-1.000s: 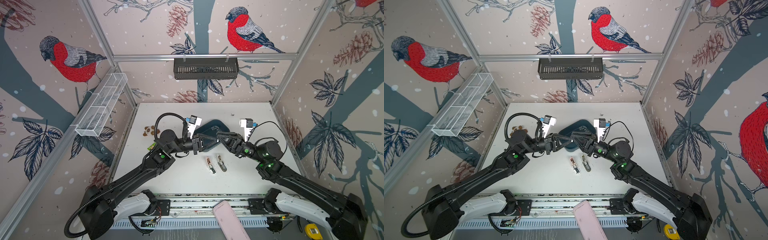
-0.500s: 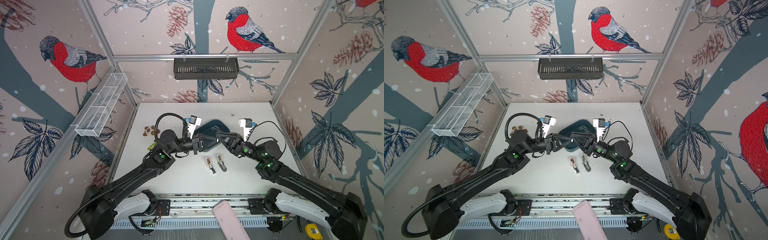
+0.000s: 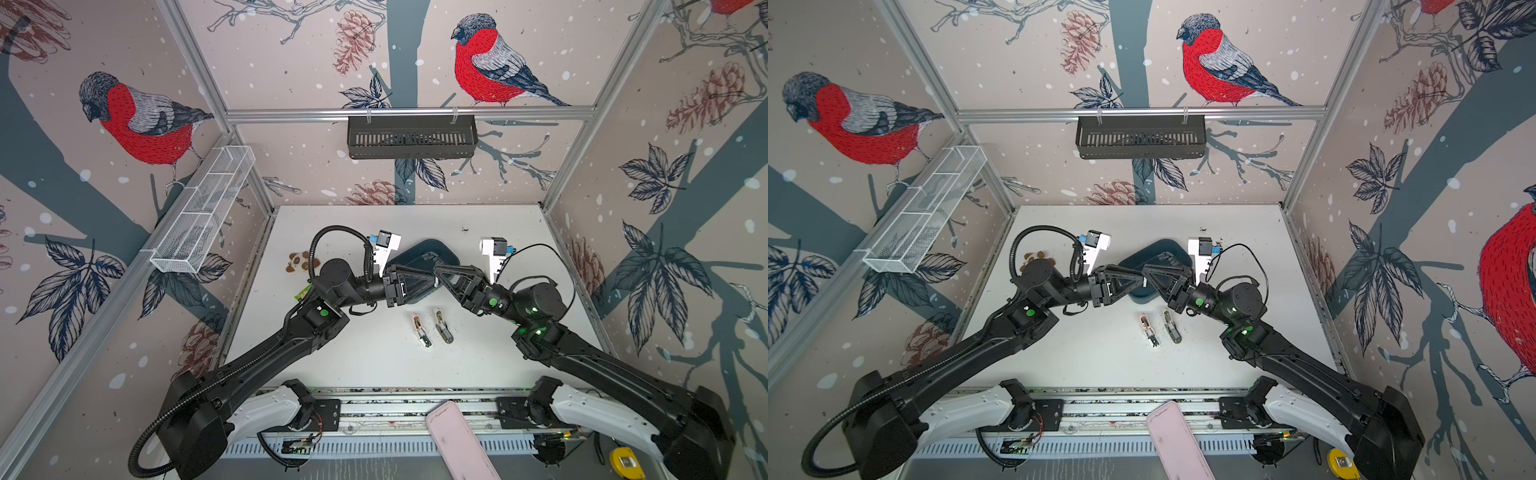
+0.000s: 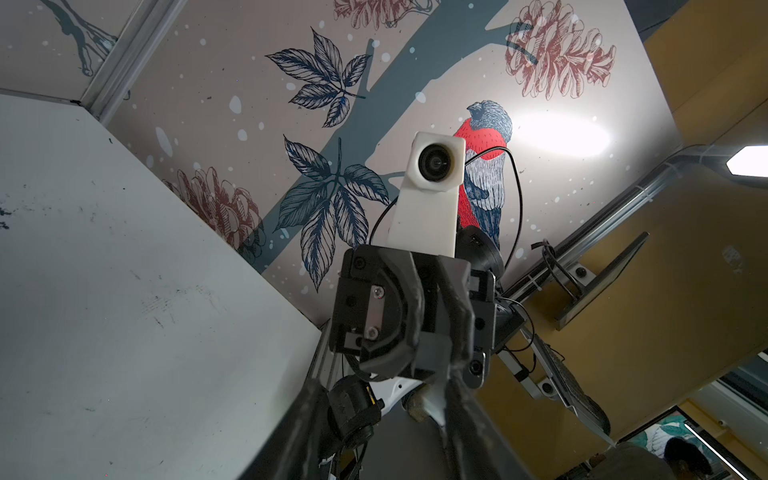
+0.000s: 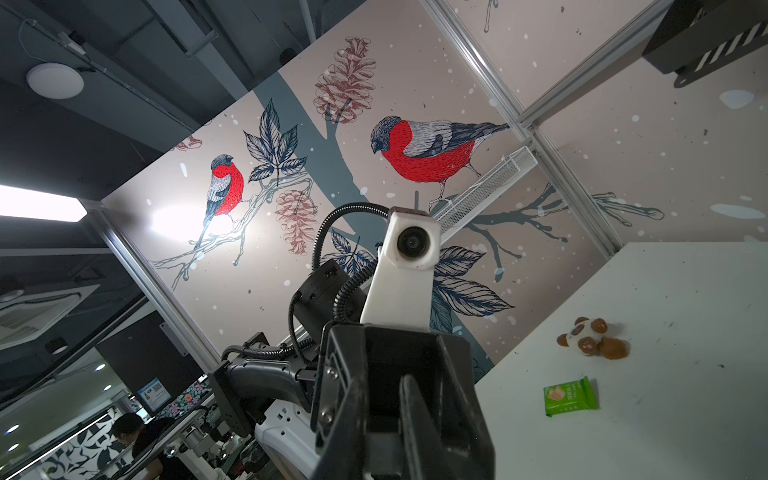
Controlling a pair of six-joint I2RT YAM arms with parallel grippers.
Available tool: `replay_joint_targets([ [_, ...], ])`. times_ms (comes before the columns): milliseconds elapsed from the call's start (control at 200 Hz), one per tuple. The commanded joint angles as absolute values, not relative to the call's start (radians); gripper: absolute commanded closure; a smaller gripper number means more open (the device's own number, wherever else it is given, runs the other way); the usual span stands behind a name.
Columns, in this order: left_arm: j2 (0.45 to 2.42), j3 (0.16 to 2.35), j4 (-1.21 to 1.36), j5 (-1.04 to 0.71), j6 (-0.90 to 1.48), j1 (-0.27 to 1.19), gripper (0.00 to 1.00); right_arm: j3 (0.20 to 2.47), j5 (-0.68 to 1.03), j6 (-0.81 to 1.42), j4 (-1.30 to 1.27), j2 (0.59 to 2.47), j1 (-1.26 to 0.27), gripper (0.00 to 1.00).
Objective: Load the staples into the stapler
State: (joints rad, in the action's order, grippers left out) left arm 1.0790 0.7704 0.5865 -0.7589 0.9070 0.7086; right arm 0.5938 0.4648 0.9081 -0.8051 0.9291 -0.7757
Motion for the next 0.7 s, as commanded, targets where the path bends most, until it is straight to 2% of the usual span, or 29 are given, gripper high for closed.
replay_joint_targets([
  [0,1.024,0.73,0.609,-0.769,0.897,0.657,0.48,0.585,0.438,0.869,-0.738,0.911,-0.774,0.84],
  [120,0.912,0.666,0.464,-0.761,0.86,0.564,0.48,0.592,0.378,0.791,-0.562,0.877,-0.785,0.84],
  [260,0.821,0.651,0.215,-0.707,0.729,0.543,0.48,0.558,0.267,0.735,-0.452,0.852,-0.817,0.85],
  [500,0.796,0.596,0.129,-0.684,0.666,0.538,0.46,0.533,0.209,0.702,-0.405,0.871,-0.832,0.85],
  [695,0.851,0.594,0.115,-0.712,0.663,0.538,0.45,0.554,0.158,0.666,-0.378,0.894,-0.828,0.85],
])
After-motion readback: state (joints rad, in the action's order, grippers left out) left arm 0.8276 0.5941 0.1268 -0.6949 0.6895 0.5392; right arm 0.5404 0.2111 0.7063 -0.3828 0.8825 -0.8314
